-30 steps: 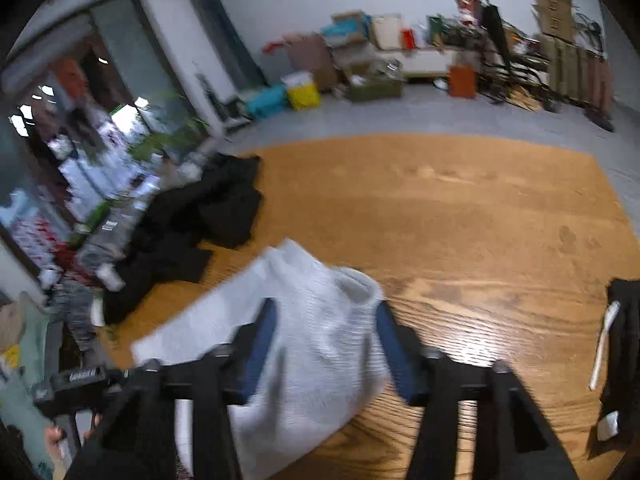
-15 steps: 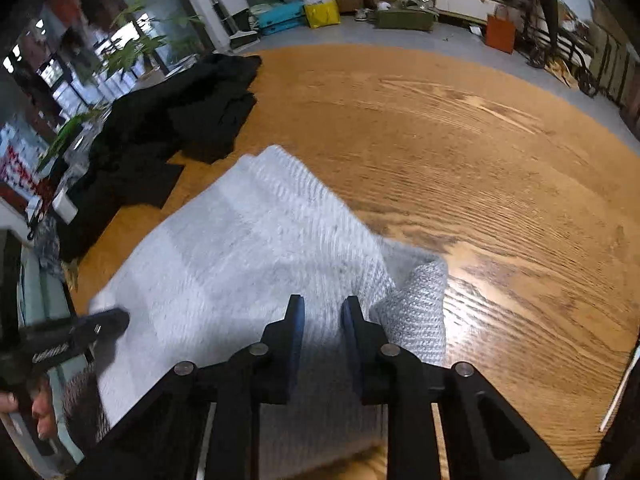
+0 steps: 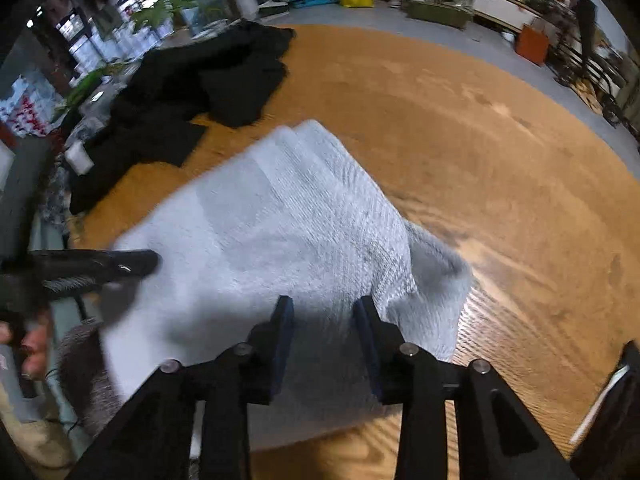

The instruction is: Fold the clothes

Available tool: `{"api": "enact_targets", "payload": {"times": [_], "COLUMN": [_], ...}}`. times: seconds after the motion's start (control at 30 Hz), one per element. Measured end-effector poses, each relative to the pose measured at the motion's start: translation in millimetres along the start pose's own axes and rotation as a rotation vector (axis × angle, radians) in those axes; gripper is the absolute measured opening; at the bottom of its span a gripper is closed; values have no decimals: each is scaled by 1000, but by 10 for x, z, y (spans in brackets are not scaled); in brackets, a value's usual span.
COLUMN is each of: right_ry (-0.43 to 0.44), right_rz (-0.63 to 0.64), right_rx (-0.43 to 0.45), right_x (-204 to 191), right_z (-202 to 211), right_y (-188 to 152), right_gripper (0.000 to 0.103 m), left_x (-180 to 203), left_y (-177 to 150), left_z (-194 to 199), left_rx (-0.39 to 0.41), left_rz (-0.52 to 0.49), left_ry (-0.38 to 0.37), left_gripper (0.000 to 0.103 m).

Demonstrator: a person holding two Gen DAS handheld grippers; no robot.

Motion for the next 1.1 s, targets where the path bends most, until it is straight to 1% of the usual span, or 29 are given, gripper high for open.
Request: {"api": "enact_targets", "payload": {"times": [0.03, 0.07, 0.1, 0.17, 0.2, 0.27, 0.3, 0.33, 0.37, 0.43, 0.47, 0.53, 0.57, 0.6, 0.63, 0.67, 0.7, 0.77, 0.8, 0.83, 0.87, 0.9, 0.97, 1.03, 1.1], "right_ry": [7, 18, 38, 59, 42, -26, -32, -51, -72, -84, -90, -73, -72, -72, -75, -73, -72, -66, -58, -51, -43, -42, -36, 13, 79], "right_rz": [-7, -15, -43, -69, -59, -43, -35, -23, -11, -11, -11, -46, -79, -113, -131, -125, -118, -93, -84, -82, -80, -83, -89, -109, -165], "right_rx": [13, 2, -9, 34, 52, 27, -13, -37, -59, -60, -60, -53, -31, -8, 24, 57, 90, 124, 136, 147, 157, 156, 155, 147, 111], "right_x": [17, 35, 69, 111, 138, 189, 196, 191, 186, 156, 141, 188, 207, 225, 216, 162, 105, -64, -144, -197, -249, -289, -356, -411, -419], "right_z": [-1, 22, 93, 358, 472, 430, 331, 194, 55, 78, 95, 185, 278, 374, 511, 645, 778, 979, 1050, 1104, 1157, 1115, 1069, 984, 794], "right_y": [-9, 12, 45, 82, 56, 36, -14, -66, -118, -117, -114, -88, -91, -94, -142, -209, -278, -414, -492, -543, -592, -597, -658, -779, -877], "right_gripper": [36, 35, 33, 34, 38, 42, 43, 46, 47, 48, 48, 48, 49, 54, 68, 73, 77, 80, 84, 85, 85, 85, 85, 86, 86], "left_x": [-5, 0, 18, 80, 75, 19, -29, -62, -78, -89, -65, -39, -27, -9, 13, 36, 63, 133, 169, 202, 228, 235, 225, 214, 203], "left_y": [18, 8, -31, -148, -191, -253, -271, -273, -270, -266, -269, -311, -354, -408, -468, -524, -573, -677, -732, -785, -836, -893, -1024, -1182, -1285], "left_z": [12, 55, 121, 265, 280, 236, 139, 55, 11, -41, -29, 20, 65, 116, 172, 228, 289, 431, 496, 557, 619, 686, 825, 951, 1013], "left_rx": [-11, -10, 3, 53, 59, 42, 13, -5, -7, -10, -7, 2, 9, 17, 24, 34, 47, 88, 112, 142, 174, 205, 259, 292, 314], "left_rz": [7, 6, -2, -53, -66, -73, -73, -70, -69, -70, -74, -67, -63, -67, -77, -86, -95, -115, -127, -140, -150, -154, -152, -142, -130], "left_ry": [0, 13, 33, 85, 99, 110, 122, 128, 126, 131, 145, 159, 157, 151, 141, 128, 112, 81, 73, 66, 58, 43, 2, -43, -68], "left_gripper": [6, 6, 6, 6, 6, 6, 6, 5, 5, 5, 5, 6, 6, 7, 8, 9, 11, 23, 40, 57, 63, 69, 71, 73, 73]}}
Point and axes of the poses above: each gripper's, at about its wrist camera, not at the fingertips, and z roughly against the way its jaws point, x to its right, y to its top, the point moved 1 cm from there along -z, roughly the way its jaws point, and after that the axes turned 8 degrees about z, right-handed, at the moved point
